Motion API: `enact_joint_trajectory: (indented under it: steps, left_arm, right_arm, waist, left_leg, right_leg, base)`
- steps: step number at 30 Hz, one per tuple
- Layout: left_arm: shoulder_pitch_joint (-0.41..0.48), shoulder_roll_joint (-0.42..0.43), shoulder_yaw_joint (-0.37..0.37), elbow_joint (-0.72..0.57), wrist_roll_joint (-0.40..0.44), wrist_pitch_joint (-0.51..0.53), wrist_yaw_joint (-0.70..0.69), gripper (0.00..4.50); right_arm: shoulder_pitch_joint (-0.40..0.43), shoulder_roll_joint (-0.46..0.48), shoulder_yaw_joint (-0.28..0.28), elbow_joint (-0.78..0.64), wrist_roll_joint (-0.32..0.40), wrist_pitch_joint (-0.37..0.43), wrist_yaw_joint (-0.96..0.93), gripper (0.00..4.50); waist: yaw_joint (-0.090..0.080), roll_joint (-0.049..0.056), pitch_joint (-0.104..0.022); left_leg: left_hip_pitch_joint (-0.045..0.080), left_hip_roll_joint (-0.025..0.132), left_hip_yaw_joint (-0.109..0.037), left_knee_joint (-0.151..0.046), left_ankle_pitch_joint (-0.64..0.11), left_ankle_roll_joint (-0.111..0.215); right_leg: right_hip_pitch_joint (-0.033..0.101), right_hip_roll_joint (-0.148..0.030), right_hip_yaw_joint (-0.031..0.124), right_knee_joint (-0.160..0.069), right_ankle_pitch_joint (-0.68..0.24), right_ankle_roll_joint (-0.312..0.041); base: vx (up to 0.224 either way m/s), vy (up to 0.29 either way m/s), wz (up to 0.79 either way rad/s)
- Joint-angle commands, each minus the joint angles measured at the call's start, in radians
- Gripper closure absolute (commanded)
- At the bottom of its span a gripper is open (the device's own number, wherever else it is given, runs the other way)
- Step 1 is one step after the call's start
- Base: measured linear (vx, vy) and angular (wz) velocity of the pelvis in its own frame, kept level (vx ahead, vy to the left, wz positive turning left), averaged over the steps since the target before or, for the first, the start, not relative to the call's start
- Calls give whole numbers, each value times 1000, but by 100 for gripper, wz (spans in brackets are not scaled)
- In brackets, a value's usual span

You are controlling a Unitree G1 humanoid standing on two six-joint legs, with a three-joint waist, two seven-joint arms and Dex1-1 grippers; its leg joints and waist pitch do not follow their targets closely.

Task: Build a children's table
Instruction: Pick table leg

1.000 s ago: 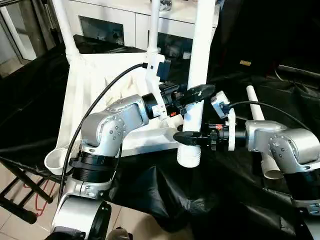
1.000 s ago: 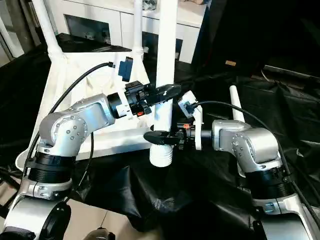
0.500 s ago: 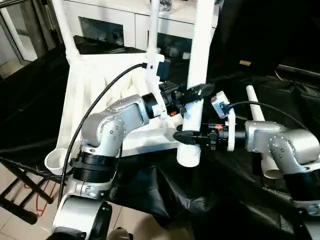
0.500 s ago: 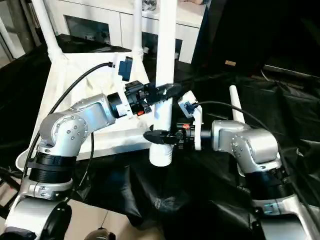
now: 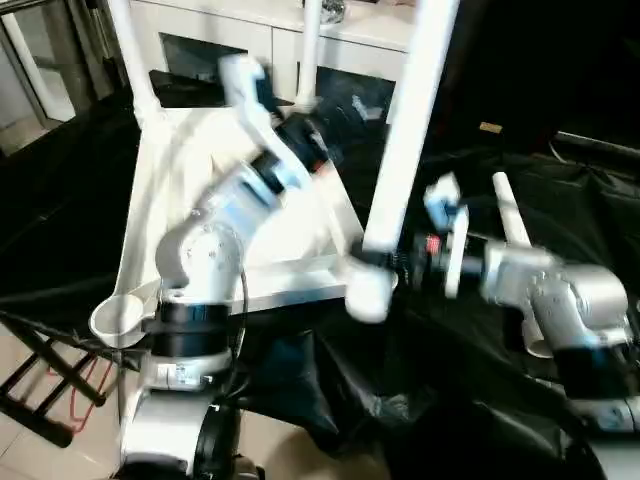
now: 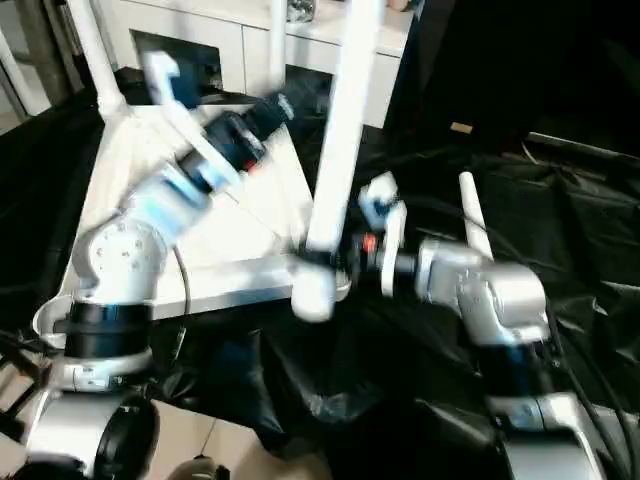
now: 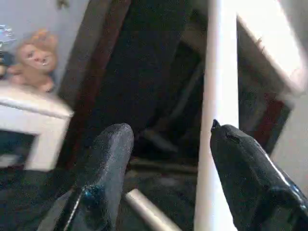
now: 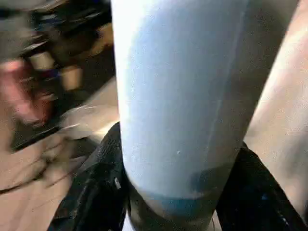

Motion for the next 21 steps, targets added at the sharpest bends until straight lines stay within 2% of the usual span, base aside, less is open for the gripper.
enact_joint_trajectory:
  steps: [1,3,4,5,7,9,10,11,12,13,16,17,18,19,20,21]
  left_arm:
    - [37,42,-76,10,69,6,-45,151]
    - [99,167,-248,13,188,26,-146,151]
    - [99,167,-248,13,188,26,-146,151]
    - [132,236,-354,26,249,49,-205,151]
    - [148,261,-420,77,289,36,-248,151]
    - [153,268,-443,103,299,31,-273,151]
    - [157,274,-459,122,312,22,-286,151]
    - [159,279,-468,133,319,17,-294,151]
    - [163,283,-487,172,354,-21,-308,151]
    - [163,285,-494,191,365,-37,-311,169]
    - [151,288,-511,249,394,-84,-320,187]
    - [147,286,-511,260,394,-89,-321,195]
    - [138,282,-509,285,400,-102,-320,207]
    - [126,279,-506,312,406,-116,-320,222]
    - [116,276,-504,337,411,-129,-321,232]
    - [112,275,-502,346,412,-134,-321,232]
  right_arm:
    - [-17,2,-24,48,-59,-73,-77,262]
    - [-18,16,-50,103,-115,-160,-175,262]
    - [-18,16,-50,103,-115,-160,-175,262]
    - [-11,25,-67,110,-138,-189,-226,262]
    - [22,40,-82,88,-146,-232,-248,262]
    - [37,45,-87,75,-150,-230,-266,262]
    - [49,49,-87,66,-158,-238,-281,262]
    - [55,51,-85,61,-165,-242,-291,262]
    - [71,58,-80,43,-174,-251,-310,262]
    - [76,60,-76,35,-179,-244,-319,262]
    - [88,61,-67,5,-176,-237,-309,262]
    - [90,61,-66,1,-175,-243,-303,262]
    - [92,61,-63,-2,-176,-254,-295,262]
    - [96,60,-60,-8,-176,-257,-289,262]
    - [98,59,-59,-12,-175,-258,-286,262]
    - [100,59,-58,-15,-176,-259,-285,262]
  waist:
    - [-5,5,-73]
    - [-4,10,-77]
    - [-5,12,-77]
    - [-4,17,-81]
    - [-4,17,-78]
    - [-5,19,-78]
    - [-6,28,-78]
    - [-10,22,-77]
    - [-9,29,-78]
    - [-13,27,-73]
    - [-17,28,-74]
    - [-22,34,-73]
    - [-25,33,-73]
    - [-29,41,-73]
    - [-31,38,-74]
    - [-32,42,-73]
  left_leg:
    - [27,30,-4,-70,-121,-52]
    - [30,30,-6,-71,-109,-56]
    - [28,29,-4,-69,-107,-61]
    - [32,27,-3,-67,-85,-64]
    - [29,26,-1,-67,-79,-58]
    - [28,26,-1,-70,-93,-60]
    - [27,26,-3,-70,-94,-64]
    - [28,26,-2,-72,-117,-67]
    - [29,26,-3,-72,-130,-70]
    - [28,25,-2,-74,-161,-71]
    - [28,27,-4,-76,-189,-70]
    - [27,27,-5,-77,-194,-69]
    - [26,27,-5,-78,-196,-69]
    - [27,27,-6,-77,-201,-71]
    - [28,27,-7,-77,-206,-67]
    - [28,27,-7,-77,-208,-67]
  right_leg:
    - [41,-50,20,-68,-87,-167]
    - [37,-50,19,-66,-76,-149]
    - [37,-46,19,-61,-64,-150]
    - [36,-45,20,-58,-22,-154]
    - [36,-41,19,-56,15,-163]
    - [40,-43,20,-55,34,-175]
    - [42,-44,20,-53,39,-178]
    - [42,-43,20,-57,31,-183]
    - [42,-44,20,-56,22,-186]
    - [41,-44,21,-65,-11,-182]
    - [44,-48,23,-68,-72,-171]
    - [43,-49,23,-69,-83,-173]
    - [43,-49,23,-70,-87,-174]
    - [42,-48,23,-70,-85,-179]
    - [42,-47,23,-71,-85,-184]
    - [41,-47,23,-71,-83,-187]
  base:
    - [0,0,0]
    - [0,0,0]
    - [0,0,0]
    - [0,0,0]
    - [0,0,0]
    - [0,0,0]
    - [0,0,0]
    - [0,0,0]
    - [0,0,0]
    - [0,0,0]
    - [0,0,0]
    - [0,0,0]
    - [0,0,0]
    - [0,0,0]
    - [0,0,0]
    - [0,0,0]
